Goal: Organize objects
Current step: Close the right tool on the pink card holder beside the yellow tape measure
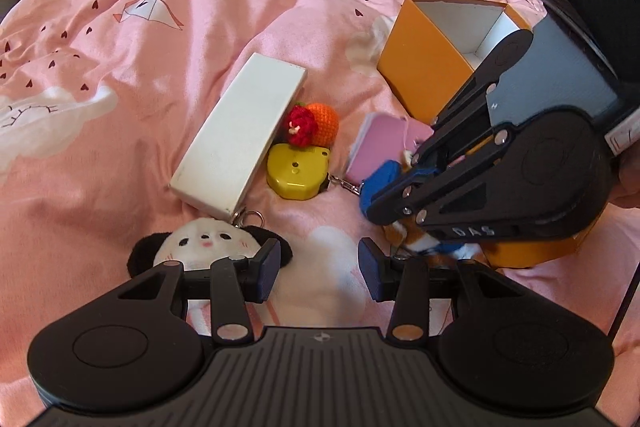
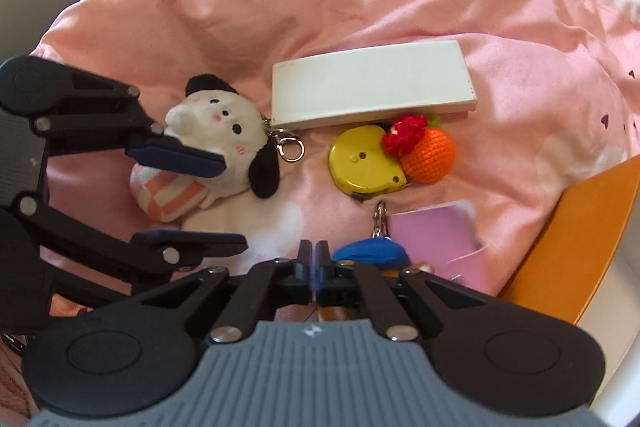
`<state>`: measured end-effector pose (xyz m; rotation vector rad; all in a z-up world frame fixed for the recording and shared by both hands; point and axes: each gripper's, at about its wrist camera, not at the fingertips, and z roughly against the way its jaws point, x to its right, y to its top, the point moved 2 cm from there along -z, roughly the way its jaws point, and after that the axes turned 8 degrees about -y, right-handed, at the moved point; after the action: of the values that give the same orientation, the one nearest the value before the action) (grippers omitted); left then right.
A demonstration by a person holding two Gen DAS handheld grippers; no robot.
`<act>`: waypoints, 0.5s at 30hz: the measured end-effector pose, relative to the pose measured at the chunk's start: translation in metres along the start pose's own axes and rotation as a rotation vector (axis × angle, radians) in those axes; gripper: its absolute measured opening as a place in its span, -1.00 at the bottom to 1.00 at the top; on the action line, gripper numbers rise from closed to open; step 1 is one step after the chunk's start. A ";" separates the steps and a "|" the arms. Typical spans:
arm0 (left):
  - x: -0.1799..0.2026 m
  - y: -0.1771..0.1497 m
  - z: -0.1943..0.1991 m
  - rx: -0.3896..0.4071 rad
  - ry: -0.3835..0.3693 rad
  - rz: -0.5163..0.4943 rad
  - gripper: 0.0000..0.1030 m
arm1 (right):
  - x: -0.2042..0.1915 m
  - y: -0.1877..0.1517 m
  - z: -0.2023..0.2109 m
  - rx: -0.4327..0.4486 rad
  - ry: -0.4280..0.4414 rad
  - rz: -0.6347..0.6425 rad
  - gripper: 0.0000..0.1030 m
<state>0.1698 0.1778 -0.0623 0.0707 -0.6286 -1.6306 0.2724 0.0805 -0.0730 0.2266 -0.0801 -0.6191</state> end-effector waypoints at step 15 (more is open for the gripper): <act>-0.008 0.034 -0.029 0.013 0.040 0.014 -0.01 | 0.056 0.018 -0.038 -0.116 -0.262 0.225 -0.10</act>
<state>0.2131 0.1744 -0.0744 0.1077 -0.6076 -1.6076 0.3334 0.0688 -0.1056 0.0225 -0.3171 -0.4243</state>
